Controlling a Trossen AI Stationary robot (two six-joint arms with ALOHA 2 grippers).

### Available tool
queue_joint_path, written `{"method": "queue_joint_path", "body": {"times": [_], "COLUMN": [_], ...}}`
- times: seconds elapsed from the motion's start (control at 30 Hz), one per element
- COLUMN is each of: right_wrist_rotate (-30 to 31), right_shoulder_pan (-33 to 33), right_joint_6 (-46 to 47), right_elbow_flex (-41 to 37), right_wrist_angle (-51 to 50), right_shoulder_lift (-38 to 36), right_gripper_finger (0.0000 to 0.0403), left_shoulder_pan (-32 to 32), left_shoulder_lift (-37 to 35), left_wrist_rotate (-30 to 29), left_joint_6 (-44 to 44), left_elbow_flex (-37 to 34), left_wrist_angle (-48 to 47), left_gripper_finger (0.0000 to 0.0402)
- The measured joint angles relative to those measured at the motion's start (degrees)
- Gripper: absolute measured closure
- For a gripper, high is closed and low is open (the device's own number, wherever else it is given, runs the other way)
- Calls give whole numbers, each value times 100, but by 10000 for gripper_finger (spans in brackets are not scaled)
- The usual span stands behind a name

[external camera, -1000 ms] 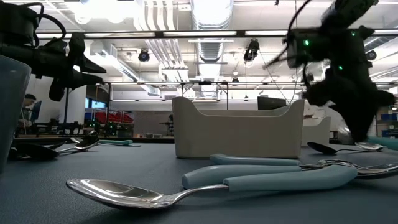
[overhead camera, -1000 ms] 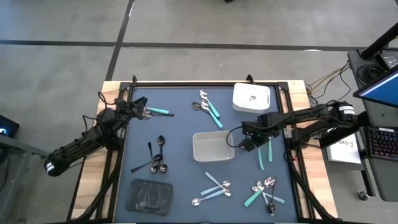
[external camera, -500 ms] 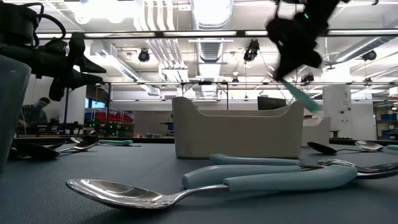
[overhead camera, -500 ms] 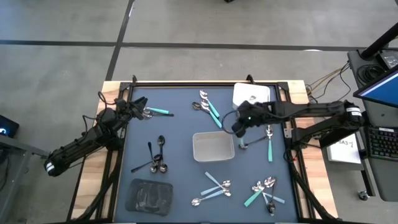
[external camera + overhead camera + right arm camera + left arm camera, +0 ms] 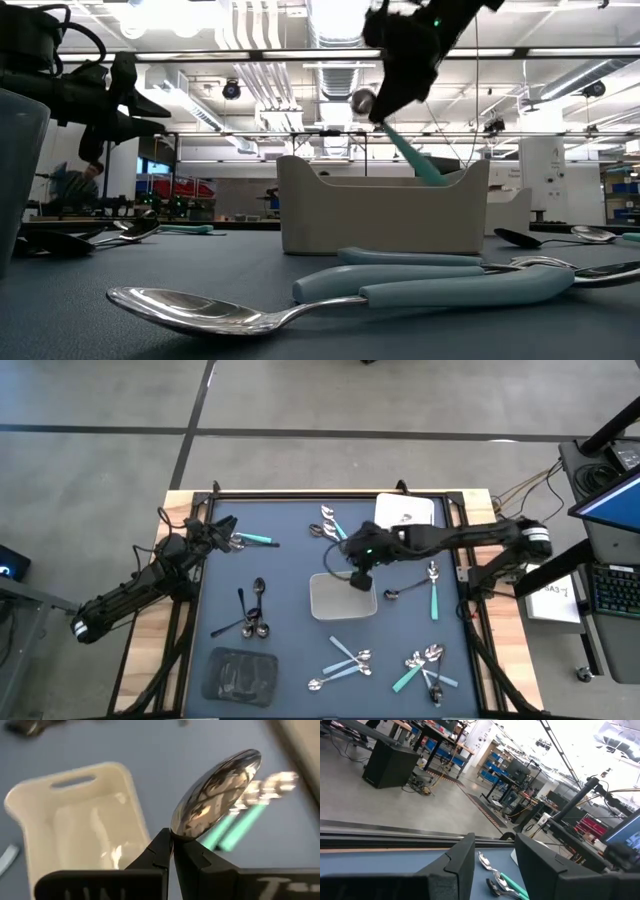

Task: Sort silverware by color (type)
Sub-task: Put the green spoon into the gray bin, then put the black spoon into the black bin

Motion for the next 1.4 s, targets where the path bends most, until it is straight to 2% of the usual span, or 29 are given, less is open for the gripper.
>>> {"method": "queue_joint_path", "body": {"times": [0.2,0.43,0.57,0.67,0.83,0.97,1.1,1.27,1.4], "right_wrist_rotate": [-248,-690,-735,-960,-937,-908,-869,-652,-679], "right_shoulder_pan": [156,148,163,163,150,-34,-237,-355,-345], "right_joint_6": [68,585,632,733,991,1601,2225,1709,1118], "right_elbow_flex": [153,223,221,223,222,223,223,210,93], "right_wrist_angle": [-62,-121,-223,-218,-411,-834,-1672,-3282,-3882], "right_shoulder_lift": [608,697,570,450,175,-123,-308,-310,-234], "right_gripper_finger": [394,388,364,334,287,272,276,291,301], "left_shoulder_pan": [2,1,2,2,0,0,0,0,0], "left_shoulder_lift": [-2,-1,-2,-2,-1,-2,-2,-2,0], "left_wrist_rotate": [1,0,2,0,0,0,0,0,0], "left_joint_6": [0,1,2,2,1,0,0,0,1], "left_elbow_flex": [-1,0,0,-2,-1,-1,0,0,0], "left_wrist_angle": [-1,-2,-2,-2,-3,-2,-2,-2,-2], "left_gripper_finger": [278,278,278,278,278,278,278,278,278]}}
